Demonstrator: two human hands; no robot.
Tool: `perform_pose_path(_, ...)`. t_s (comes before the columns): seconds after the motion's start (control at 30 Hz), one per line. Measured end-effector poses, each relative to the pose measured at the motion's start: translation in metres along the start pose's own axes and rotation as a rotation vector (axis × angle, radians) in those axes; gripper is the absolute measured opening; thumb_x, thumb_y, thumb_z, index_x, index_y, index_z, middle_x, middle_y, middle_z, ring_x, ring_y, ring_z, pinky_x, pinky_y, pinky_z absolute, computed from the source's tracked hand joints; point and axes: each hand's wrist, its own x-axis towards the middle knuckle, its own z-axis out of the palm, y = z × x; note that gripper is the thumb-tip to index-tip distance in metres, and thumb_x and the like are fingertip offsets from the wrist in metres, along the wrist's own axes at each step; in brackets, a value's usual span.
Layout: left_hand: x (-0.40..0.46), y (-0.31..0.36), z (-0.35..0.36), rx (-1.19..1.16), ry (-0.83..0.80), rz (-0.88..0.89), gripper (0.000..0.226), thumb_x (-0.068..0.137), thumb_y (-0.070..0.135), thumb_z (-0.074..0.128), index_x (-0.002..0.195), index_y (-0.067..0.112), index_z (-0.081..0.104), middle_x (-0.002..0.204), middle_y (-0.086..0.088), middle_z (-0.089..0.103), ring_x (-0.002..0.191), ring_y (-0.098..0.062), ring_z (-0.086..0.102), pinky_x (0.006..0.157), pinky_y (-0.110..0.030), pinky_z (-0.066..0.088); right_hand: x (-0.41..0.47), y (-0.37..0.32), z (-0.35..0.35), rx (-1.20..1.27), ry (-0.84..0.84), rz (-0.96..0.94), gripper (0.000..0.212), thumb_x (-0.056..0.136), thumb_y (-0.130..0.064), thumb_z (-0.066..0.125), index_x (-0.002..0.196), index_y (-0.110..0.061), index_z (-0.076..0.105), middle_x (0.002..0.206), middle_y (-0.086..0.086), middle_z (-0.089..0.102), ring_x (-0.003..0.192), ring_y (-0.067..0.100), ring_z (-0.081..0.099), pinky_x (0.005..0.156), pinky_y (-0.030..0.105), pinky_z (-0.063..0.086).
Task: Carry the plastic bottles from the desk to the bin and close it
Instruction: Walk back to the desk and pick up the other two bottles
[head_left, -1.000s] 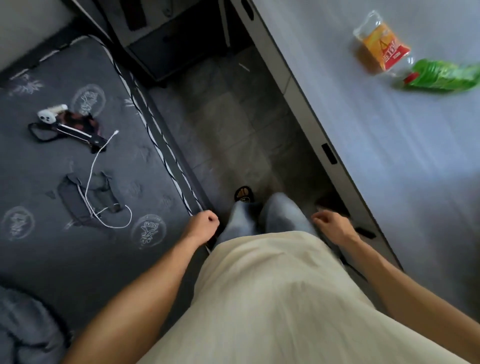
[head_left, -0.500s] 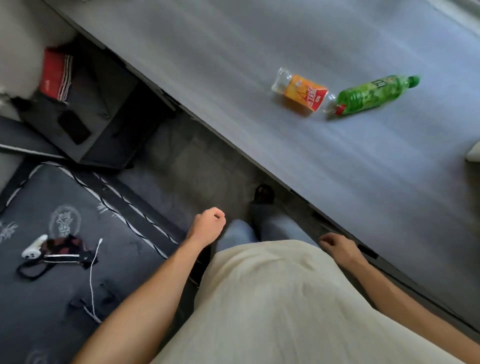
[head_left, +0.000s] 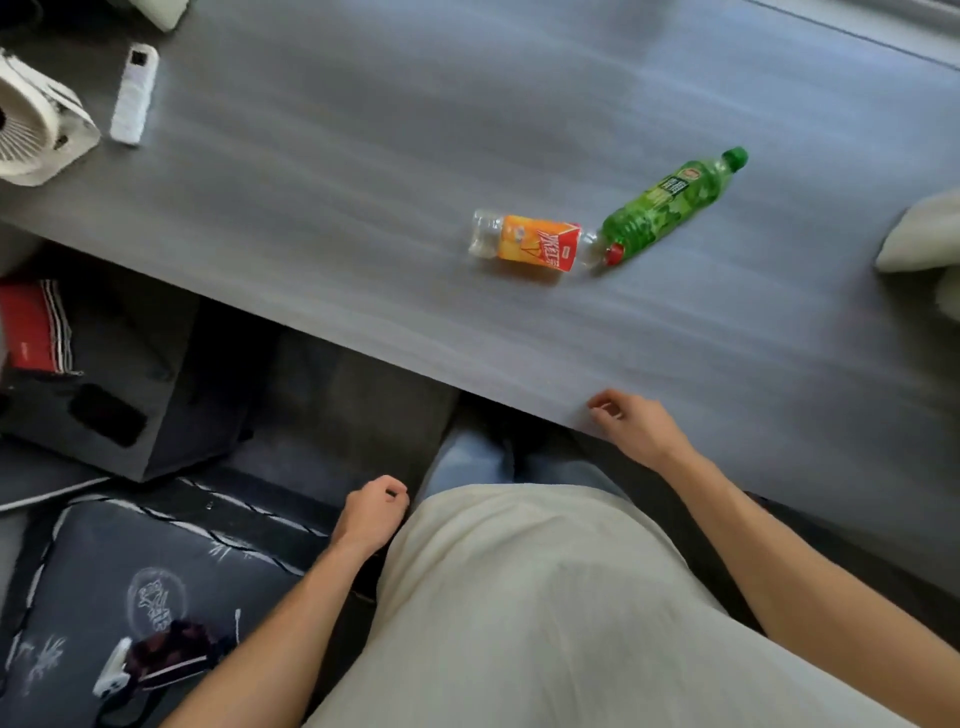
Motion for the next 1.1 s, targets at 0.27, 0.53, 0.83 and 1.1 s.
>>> perform_pose_path(0.27, 0.043, 0.117, -0.072, 0.118, 0.052, 0.337, 0.023, 0.09, 0.035, 0.056, 0.11, 0.032, 0.069, 0.101, 0.011, 0.074, 0.098, -0.016, 0.068, 0.088, -0.035, 0.055, -0.007, 0.009, -0.004, 0.033, 0.083, 0.14, 0.025, 0.092, -0.024, 0.055, 0.115, -0.026, 0.064, 0.112, 0.0, 0.072, 0.099, 0.022, 0.066, 0.084, 0.034, 0.053)
perform_pose_path(0.53, 0.05, 0.277, -0.106, 0.198, 0.222, 0.835, 0.028, 0.089, 0.024, 0.061, 0.116, 0.025, 0.066, 0.108, 0.004, 0.07, 0.1, -0.017, 0.065, 0.089, -0.036, 0.054, 0.033, -0.016, -0.098, -0.057, 0.409, 0.047, 0.054, 0.085, -0.012, 0.058, 0.137, -0.021, 0.047, 0.138, 0.005, 0.049, 0.116, 0.031, 0.056, 0.086, 0.041, 0.051)
perform_pose_path(0.83, 0.08, 0.353, -0.094, 0.552, 0.339, 0.971, 0.073, 0.077, 0.037, 0.073, 0.143, 0.016, 0.047, 0.14, -0.005, 0.054, 0.133, -0.027, 0.045, 0.114, -0.045, 0.035, 0.116, -0.053, -0.189, -0.43, 0.521, -0.176, 0.088, 0.075, 0.006, 0.06, 0.153, -0.016, 0.026, 0.165, 0.01, 0.014, 0.152, 0.032, 0.011, 0.12, 0.048, 0.027)
perform_pose_path(1.1, 0.116, 0.347, -0.078, 0.752, 0.409, 0.947, 0.075, 0.075, 0.044, 0.07, 0.141, 0.023, 0.043, 0.122, -0.004, 0.061, 0.112, -0.03, 0.057, 0.094, -0.043, 0.043, 0.162, -0.037, -0.195, -0.763, 0.419, -0.26, 0.093, 0.072, -0.008, 0.073, 0.152, -0.023, 0.028, 0.162, 0.008, 0.023, 0.154, 0.033, 0.006, 0.122, 0.06, 0.009)
